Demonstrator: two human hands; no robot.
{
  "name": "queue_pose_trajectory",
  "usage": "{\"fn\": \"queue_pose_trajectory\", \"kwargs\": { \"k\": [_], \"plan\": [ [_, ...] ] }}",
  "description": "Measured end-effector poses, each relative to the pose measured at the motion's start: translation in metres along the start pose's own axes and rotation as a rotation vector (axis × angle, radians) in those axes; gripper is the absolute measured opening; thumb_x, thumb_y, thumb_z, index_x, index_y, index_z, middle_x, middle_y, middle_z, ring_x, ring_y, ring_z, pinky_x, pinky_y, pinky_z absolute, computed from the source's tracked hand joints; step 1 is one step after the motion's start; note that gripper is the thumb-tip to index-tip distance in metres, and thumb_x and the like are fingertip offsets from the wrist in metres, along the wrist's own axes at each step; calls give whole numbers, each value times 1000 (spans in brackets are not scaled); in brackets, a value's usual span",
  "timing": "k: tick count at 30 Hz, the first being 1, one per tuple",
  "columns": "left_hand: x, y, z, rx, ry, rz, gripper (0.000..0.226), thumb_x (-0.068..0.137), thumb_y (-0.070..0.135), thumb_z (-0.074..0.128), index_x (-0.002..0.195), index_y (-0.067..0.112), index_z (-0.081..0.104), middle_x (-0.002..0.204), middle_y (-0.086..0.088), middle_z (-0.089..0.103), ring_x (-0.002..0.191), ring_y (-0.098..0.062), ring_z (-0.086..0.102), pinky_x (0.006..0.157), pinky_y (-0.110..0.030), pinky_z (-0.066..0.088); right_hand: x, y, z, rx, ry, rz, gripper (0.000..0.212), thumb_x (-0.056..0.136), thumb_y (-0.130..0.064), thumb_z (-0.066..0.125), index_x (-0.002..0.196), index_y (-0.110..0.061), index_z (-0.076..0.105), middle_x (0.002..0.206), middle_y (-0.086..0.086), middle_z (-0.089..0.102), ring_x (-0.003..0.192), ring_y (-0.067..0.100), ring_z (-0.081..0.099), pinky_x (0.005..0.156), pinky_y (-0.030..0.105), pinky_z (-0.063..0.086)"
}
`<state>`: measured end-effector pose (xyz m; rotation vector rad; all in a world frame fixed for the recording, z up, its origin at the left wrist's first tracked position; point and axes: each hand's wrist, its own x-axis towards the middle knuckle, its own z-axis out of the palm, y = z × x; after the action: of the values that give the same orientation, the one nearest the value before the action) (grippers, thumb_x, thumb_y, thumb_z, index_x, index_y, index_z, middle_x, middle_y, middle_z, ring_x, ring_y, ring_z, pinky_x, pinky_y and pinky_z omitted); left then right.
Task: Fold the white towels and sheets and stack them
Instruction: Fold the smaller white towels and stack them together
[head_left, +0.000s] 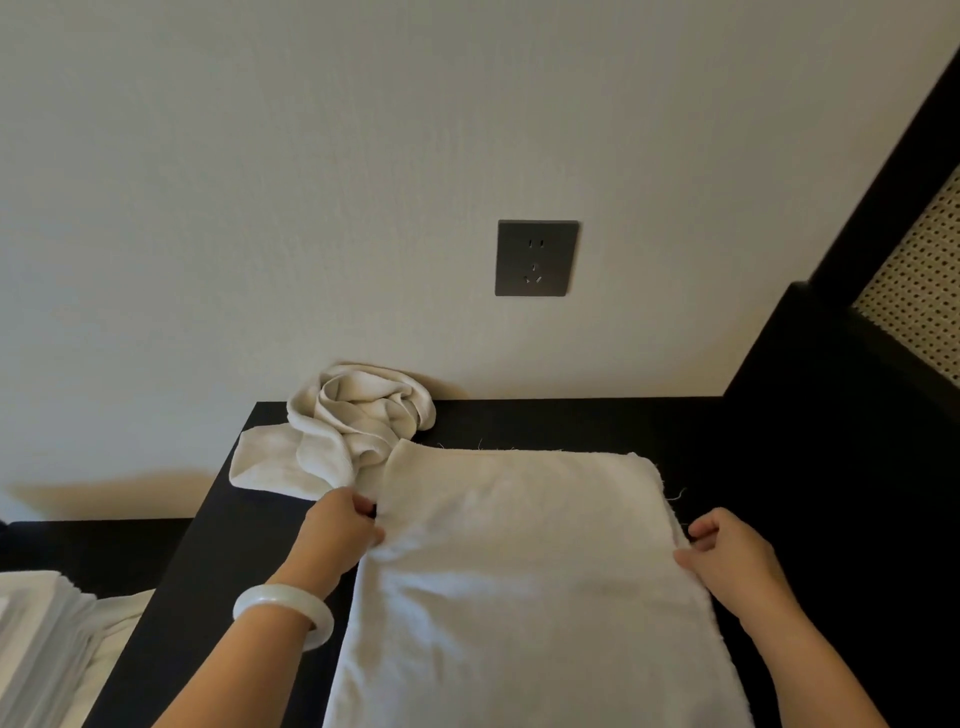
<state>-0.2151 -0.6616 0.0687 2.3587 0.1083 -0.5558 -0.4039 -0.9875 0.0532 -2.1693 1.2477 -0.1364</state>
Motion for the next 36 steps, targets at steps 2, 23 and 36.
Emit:
{"fn": "queue_pose_trajectory", "kwargs": {
  "k": [2,23,36],
  "plan": [
    [8,5,2,76,-19,19,15,75,-4,66,81,9,62,84,-11,64,78,-26,60,73,-38,53,13,-4,4,10,44,-25,32,84,-12,76,112,-12,59,94,0,58,82,15,56,72,29,44],
    [61,57,-16,539,8,546,16,92,9,53,90,25,58,95,-1,63,87,-21,60,77,-34,52,102,-60,-3,-254,-297,-422,29,76,-5,77,84,-22,55,94,-2,54,80,11,56,63,21,41],
    [63,55,-27,593,3,834,44,87,-4,50,75,38,52,85,10,58,75,-15,57,64,-25,45,108,-61,-4,-185,-422,-465,35,75,9,72,83,-25,65,98,-5,61,85,10,59,68,17,43]
  ]
}}
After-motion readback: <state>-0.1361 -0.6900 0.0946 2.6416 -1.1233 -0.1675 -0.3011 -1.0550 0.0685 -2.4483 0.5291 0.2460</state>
